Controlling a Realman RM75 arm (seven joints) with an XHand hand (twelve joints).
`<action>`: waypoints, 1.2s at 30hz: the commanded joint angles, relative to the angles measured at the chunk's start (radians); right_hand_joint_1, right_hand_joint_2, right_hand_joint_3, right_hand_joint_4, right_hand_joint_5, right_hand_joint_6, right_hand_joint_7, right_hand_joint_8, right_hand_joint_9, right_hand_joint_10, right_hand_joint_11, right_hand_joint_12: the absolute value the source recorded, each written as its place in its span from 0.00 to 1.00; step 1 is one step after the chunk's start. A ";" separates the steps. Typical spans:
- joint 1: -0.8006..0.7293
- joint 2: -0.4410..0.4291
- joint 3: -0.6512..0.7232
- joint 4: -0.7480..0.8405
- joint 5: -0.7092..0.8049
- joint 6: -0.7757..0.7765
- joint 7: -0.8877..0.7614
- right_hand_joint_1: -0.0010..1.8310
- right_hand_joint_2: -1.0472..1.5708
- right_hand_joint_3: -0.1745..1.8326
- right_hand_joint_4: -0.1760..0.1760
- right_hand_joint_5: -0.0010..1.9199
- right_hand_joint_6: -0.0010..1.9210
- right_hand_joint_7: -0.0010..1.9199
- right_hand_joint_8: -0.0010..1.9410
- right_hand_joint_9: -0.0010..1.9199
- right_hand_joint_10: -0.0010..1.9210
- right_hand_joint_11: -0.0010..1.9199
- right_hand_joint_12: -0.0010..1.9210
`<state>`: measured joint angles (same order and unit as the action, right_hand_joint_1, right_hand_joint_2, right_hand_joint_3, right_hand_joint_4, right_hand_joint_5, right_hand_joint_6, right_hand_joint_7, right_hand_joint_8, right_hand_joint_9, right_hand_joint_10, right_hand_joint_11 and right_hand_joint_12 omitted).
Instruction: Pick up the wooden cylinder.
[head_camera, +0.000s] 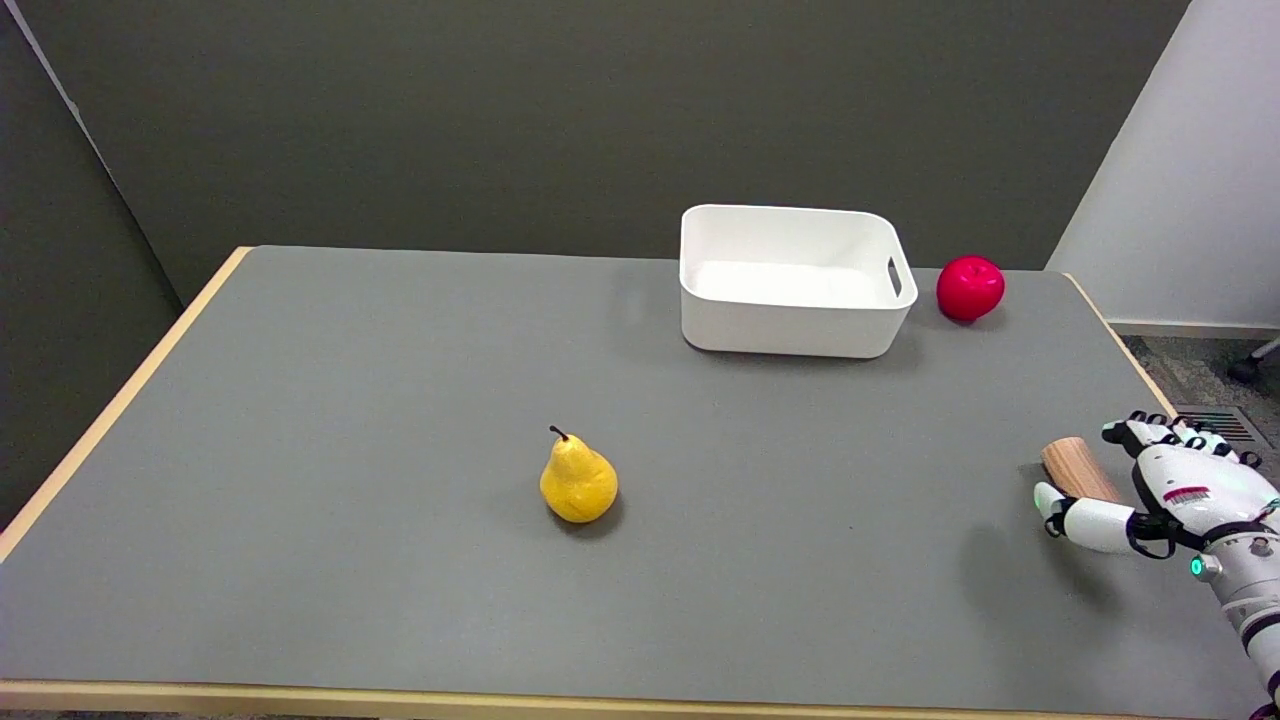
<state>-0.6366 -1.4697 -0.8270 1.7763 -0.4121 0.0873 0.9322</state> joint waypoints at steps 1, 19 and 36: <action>0.037 -0.011 0.005 0.035 -0.016 -0.090 -0.067 0.18 0.66 0.44 0.00 0.06 0.24 0.09 0.26 0.02 0.40 0.00 0.48; 0.042 0.000 -0.056 0.026 -0.105 -0.192 -0.060 0.21 0.64 0.54 0.00 0.10 0.32 0.15 0.37 0.10 0.42 0.00 0.51; 0.098 0.053 -0.130 0.028 -0.170 -0.245 -0.058 0.22 0.67 0.46 0.00 0.15 0.35 0.14 0.48 0.11 0.48 0.00 0.52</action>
<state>-0.5840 -1.4589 -0.8901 1.8022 -0.5029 -0.0919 0.8739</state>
